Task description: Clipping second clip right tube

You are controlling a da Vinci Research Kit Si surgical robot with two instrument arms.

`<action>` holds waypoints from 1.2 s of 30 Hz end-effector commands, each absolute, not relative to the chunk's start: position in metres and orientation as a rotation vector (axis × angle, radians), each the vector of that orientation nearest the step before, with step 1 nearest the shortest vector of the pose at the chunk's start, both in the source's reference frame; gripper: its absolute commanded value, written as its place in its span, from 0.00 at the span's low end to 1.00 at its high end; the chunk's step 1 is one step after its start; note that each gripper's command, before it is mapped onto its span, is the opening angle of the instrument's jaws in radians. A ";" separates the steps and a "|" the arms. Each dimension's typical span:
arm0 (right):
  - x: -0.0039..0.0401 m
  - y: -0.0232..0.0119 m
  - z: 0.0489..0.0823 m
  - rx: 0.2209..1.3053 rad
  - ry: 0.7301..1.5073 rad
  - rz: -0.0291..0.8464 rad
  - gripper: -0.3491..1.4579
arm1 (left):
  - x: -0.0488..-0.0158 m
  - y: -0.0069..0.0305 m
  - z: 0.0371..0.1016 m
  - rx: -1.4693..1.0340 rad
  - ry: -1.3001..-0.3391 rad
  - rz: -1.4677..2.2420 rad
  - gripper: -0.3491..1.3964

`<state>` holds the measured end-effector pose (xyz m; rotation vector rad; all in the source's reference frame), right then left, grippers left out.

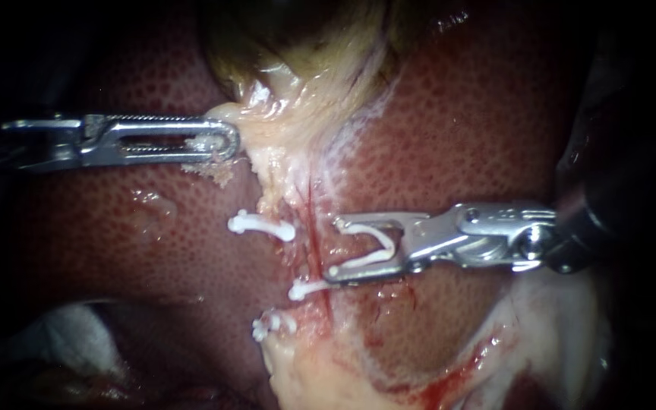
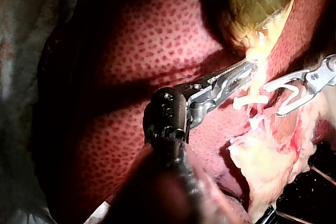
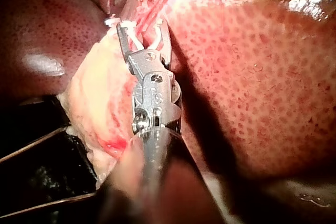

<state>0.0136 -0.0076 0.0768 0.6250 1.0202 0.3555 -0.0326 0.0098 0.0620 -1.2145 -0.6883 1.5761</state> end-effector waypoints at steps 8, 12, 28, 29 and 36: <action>0.0156 -0.0089 0.0775 0.736 1.018 0.374 0.46 | -0.0326 0.0098 0.0620 -1.215 -0.688 1.577 0.00; 0.0163 -0.0089 0.0776 0.789 1.039 0.382 0.46 | -0.0327 0.0098 0.0621 -1.215 -0.687 1.577 0.00; 0.0169 -0.0085 0.0782 0.912 1.012 0.515 0.09 | -0.0329 0.0098 0.0623 -1.216 -0.689 1.578 0.00; 0.0168 -0.0085 0.0783 0.926 1.002 0.535 0.01 | -0.0329 0.0098 0.0623 -1.216 -0.689 1.578 0.00; 0.0161 -0.0084 0.0785 0.971 0.969 0.603 0.00 | -0.0329 0.0098 0.0625 -1.216 -0.689 1.578 0.00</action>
